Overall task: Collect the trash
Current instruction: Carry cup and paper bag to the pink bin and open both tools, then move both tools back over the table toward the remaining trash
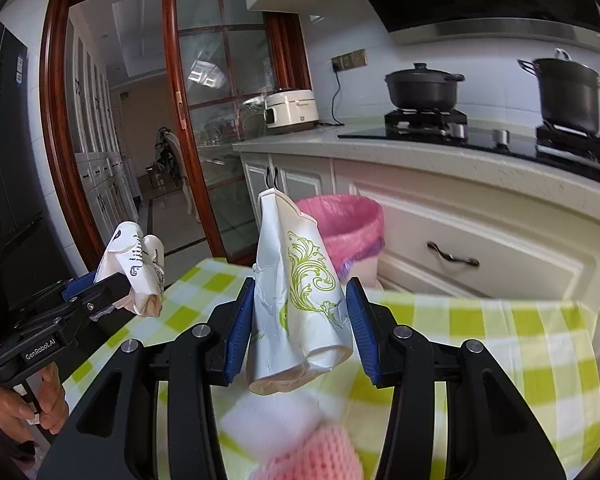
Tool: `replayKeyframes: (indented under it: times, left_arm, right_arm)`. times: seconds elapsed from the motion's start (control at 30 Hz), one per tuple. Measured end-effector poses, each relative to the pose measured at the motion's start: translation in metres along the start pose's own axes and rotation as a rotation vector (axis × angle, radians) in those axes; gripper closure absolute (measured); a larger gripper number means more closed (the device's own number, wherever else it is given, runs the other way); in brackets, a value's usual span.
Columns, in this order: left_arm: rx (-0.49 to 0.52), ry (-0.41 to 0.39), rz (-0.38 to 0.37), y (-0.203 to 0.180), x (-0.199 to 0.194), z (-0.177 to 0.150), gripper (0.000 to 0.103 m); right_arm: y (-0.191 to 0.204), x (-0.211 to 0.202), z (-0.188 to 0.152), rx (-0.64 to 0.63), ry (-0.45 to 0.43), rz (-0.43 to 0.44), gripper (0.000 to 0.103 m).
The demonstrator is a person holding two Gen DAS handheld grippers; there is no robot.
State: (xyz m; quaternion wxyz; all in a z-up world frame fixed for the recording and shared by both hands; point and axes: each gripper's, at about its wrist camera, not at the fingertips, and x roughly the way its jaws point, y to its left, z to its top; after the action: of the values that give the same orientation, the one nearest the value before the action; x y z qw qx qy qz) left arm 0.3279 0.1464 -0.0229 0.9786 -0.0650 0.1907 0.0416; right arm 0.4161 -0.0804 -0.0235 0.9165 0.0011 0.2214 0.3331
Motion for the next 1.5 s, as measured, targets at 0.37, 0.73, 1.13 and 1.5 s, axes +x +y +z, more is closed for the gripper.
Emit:
replayKeyframes:
  times: [0.37,0.73,1.13,1.5]
  left_arm:
    - [-0.002,0.02,-0.001,0.02,0.103,0.056,0.061]
    - [0.004,0.027,0.017,0.05,0.248,0.116,0.061]
    - [0.005,0.087,0.068,0.083,0.379,0.138,0.058]
    - [-0.07,0.016,0.11,0.094,0.269,0.123,0.035]
  right_arm:
    - [-0.023,0.093,0.05,-0.006,0.006,0.036,0.058]
    - [-0.074,0.219,0.103,0.08,0.0,0.082,0.058]
    - [-0.119,0.32,0.135,0.1,-0.019,0.069,0.046]
    - [-0.113,0.203,0.137,0.061,-0.1,0.081,0.045]
